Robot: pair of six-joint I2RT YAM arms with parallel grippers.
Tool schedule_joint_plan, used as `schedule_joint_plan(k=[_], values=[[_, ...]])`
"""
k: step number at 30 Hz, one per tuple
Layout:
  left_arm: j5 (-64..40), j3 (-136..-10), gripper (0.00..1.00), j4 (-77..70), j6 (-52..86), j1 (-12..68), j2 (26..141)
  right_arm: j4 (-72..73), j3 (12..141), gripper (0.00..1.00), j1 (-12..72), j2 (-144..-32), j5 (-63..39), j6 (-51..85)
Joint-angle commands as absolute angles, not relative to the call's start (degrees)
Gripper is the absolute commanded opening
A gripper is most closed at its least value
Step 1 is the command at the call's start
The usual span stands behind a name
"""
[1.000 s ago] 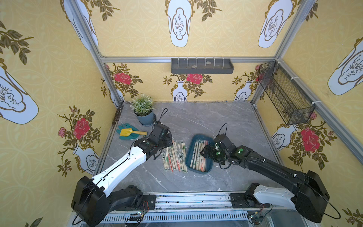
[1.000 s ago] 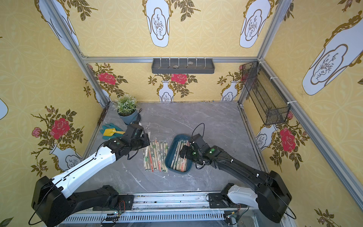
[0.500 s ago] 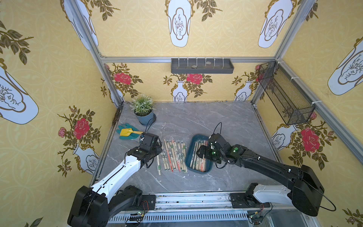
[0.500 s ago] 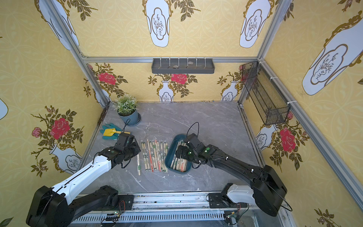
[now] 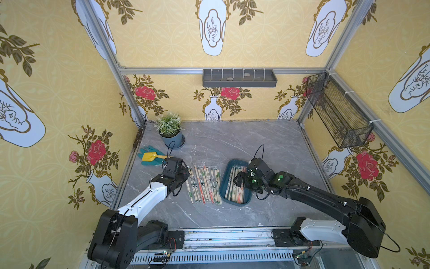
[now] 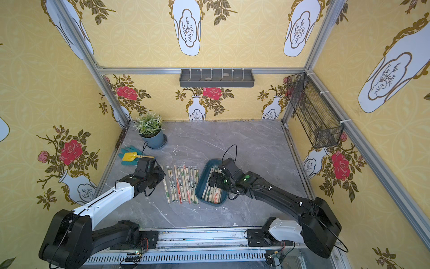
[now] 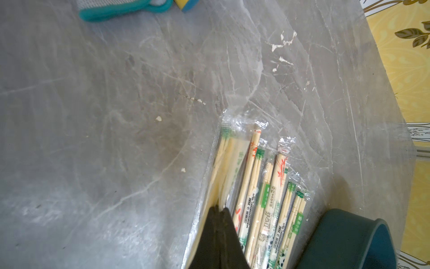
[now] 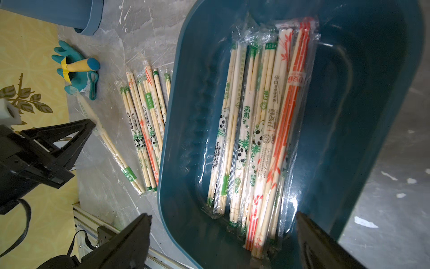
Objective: Take the paired disposable chopsticks out of the storage box
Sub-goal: Place the paired disposable chopsticks at the center of the board.
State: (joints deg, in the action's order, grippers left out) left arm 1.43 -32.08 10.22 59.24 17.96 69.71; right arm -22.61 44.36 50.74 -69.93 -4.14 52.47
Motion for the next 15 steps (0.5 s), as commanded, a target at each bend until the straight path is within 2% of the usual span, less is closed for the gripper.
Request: schedule_joint_plan(k=[1,7,15], values=[[0.0,-31.7,0.00,6.1,59.8,17.7,71.8,-24.0,44.2,0.98,50.8,-69.4,-2.9,53.0],[-0.3,-31.1,0.01,4.4,59.9,17.6,74.9,-24.7,43.8,0.98,50.8,-68.7,-2.8,53.3],[-1.0,-31.5,0.33,4.4,59.3,17.5,75.9,-25.2,44.0,0.98,50.8,-68.7,-2.5,53.2]])
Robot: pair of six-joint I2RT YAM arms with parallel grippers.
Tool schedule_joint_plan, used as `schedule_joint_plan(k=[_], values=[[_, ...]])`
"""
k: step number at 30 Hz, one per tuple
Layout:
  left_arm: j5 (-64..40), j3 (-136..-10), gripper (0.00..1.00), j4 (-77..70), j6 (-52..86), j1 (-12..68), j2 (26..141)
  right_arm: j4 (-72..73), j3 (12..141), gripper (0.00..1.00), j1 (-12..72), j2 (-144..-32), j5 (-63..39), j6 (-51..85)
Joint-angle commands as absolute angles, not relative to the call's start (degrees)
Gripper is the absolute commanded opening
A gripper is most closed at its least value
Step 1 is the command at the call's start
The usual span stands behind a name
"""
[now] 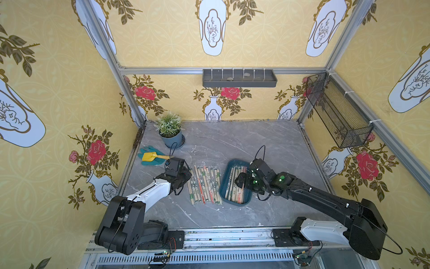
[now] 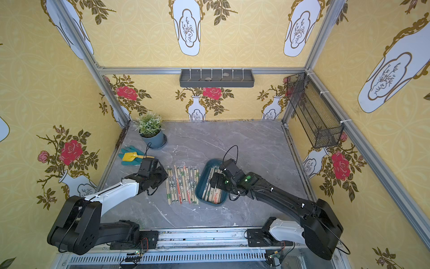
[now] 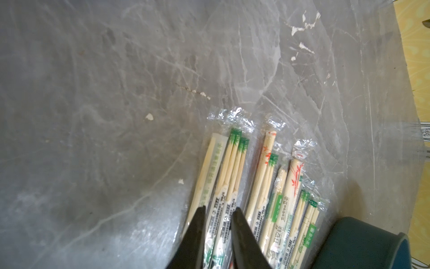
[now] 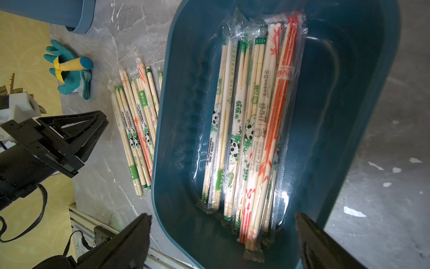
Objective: Take the paired disposable chopsticks out of the storage box
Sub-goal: Place the paired disposable chopsticks at the center of the board.
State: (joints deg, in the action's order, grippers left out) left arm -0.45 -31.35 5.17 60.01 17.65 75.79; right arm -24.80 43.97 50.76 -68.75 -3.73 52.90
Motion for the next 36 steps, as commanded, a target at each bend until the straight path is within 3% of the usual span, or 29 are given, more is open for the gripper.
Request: schedule_joint_plan(k=[1,12,16,36], values=[[-1.1,-31.7,0.36,4.7,59.1,17.6,75.6,-25.2,43.9,0.98,50.8,-68.6,-2.5,53.3],[-3.9,-36.6,0.55,9.6,54.3,17.6,69.4,-27.3,43.6,0.97,48.7,-65.8,-1.6,52.8],[-7.6,-39.8,0.58,9.7,51.7,18.9,70.9,-28.6,42.8,0.98,45.2,-63.6,-2.5,51.6],[-13.1,-63.0,0.59,9.8,45.3,38.0,100.6,-35.0,36.3,0.98,35.2,-53.0,-4.5,51.3]])
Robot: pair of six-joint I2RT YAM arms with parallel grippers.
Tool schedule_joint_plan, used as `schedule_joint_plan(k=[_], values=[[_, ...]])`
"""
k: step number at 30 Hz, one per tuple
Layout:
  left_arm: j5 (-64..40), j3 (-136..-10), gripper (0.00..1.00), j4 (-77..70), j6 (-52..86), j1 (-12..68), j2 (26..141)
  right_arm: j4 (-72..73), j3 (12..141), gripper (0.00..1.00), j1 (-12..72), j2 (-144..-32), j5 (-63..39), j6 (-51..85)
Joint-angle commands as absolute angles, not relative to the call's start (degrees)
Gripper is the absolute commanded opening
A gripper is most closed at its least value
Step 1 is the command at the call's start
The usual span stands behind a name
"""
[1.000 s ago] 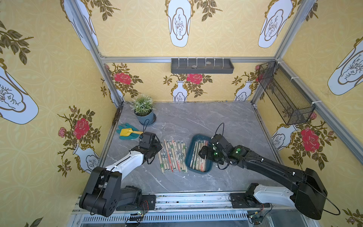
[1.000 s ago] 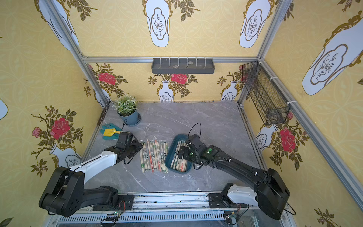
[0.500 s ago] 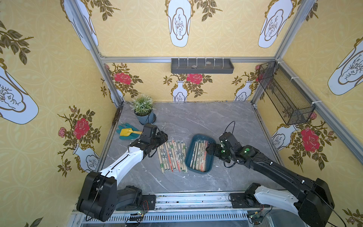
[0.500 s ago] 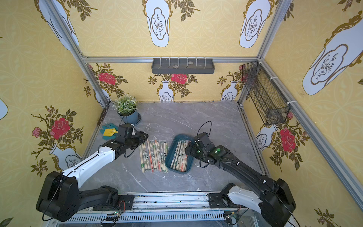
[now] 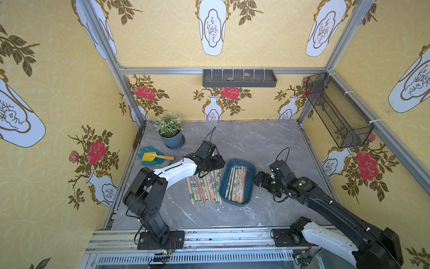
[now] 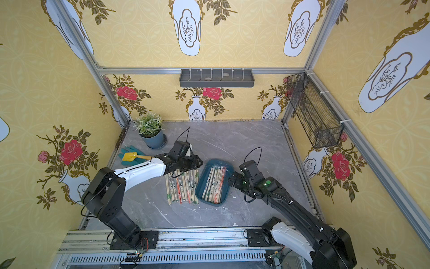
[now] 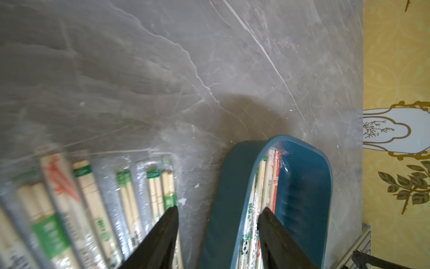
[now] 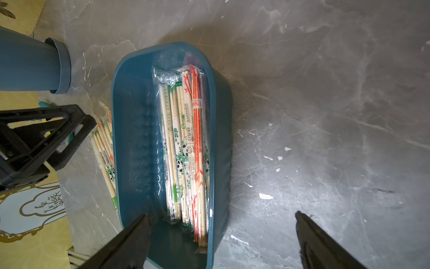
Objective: Take the paired disposable chopsticks out of the storage box
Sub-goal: Place the paired disposable chopsticks at the center of the board, then adjust the storage box at the center of the board.
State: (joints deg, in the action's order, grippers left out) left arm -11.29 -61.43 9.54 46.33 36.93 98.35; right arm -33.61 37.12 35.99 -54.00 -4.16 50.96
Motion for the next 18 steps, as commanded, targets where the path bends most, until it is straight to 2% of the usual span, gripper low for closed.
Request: schedule_joint_plan(k=[1,18], values=[[-13.3,-64.0,0.59,9.8,45.5,38.7,101.7,-35.0,35.9,0.98,34.7,-52.5,-5.0,51.4],[-15.9,-72.6,0.59,9.8,48.8,47.5,109.3,-33.0,33.8,0.97,32.4,-52.1,-8.3,52.1]])
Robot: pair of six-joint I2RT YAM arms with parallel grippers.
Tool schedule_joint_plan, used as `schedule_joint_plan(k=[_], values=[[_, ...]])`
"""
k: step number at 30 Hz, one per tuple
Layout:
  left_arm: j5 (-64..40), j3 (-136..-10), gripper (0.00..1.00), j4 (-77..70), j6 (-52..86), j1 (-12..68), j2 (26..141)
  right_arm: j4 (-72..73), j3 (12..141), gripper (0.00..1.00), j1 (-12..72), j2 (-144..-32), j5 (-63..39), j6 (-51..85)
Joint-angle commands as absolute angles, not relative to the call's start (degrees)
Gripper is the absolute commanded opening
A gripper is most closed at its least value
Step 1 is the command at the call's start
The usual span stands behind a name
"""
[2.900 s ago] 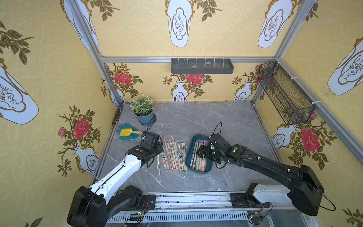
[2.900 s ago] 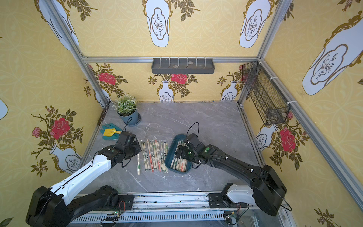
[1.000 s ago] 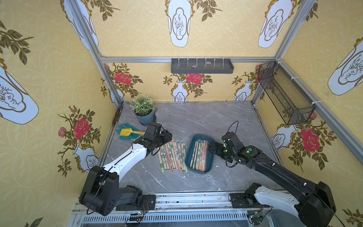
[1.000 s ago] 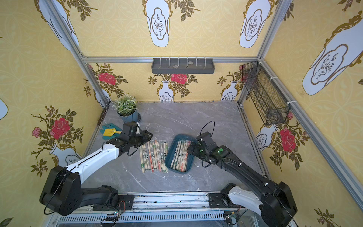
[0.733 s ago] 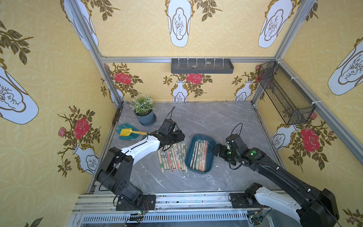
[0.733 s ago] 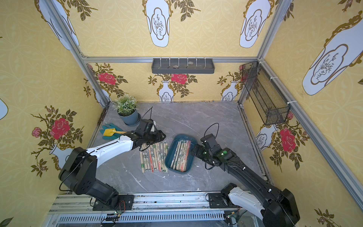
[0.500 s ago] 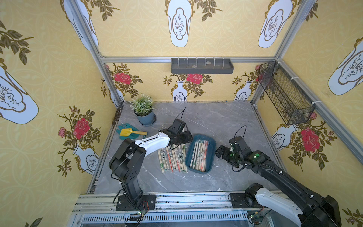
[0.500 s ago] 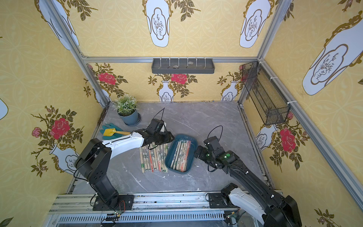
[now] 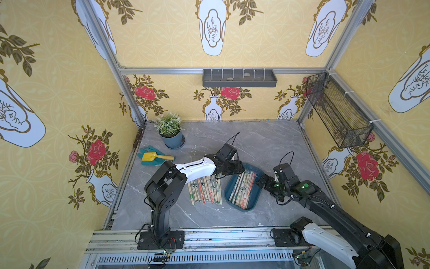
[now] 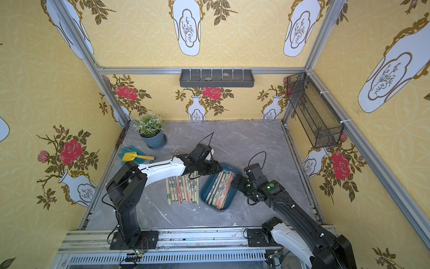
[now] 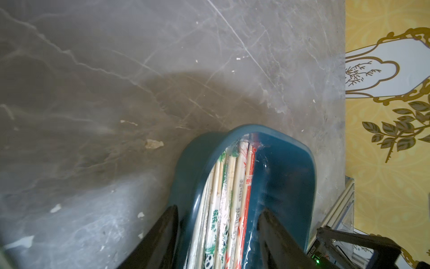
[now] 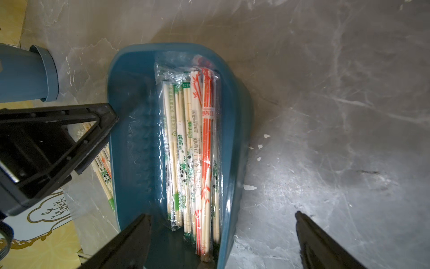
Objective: Take the paired disposable chopsticks out of the storage box
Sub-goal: Adjust the storage box at the center of the board.
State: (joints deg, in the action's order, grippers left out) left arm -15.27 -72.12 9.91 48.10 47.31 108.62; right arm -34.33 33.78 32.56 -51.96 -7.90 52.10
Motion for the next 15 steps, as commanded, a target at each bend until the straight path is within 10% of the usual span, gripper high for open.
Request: schedule_joint_plan(k=[1,15], values=[[-15.8,-72.7,0.59,9.8,48.9,47.5,109.1,-33.0,33.8,0.98,32.3,-52.2,-8.4,52.2],[-4.5,-81.0,0.59,24.5,39.6,47.6,103.9,-32.5,34.1,0.97,32.2,-52.1,-8.3,53.5]])
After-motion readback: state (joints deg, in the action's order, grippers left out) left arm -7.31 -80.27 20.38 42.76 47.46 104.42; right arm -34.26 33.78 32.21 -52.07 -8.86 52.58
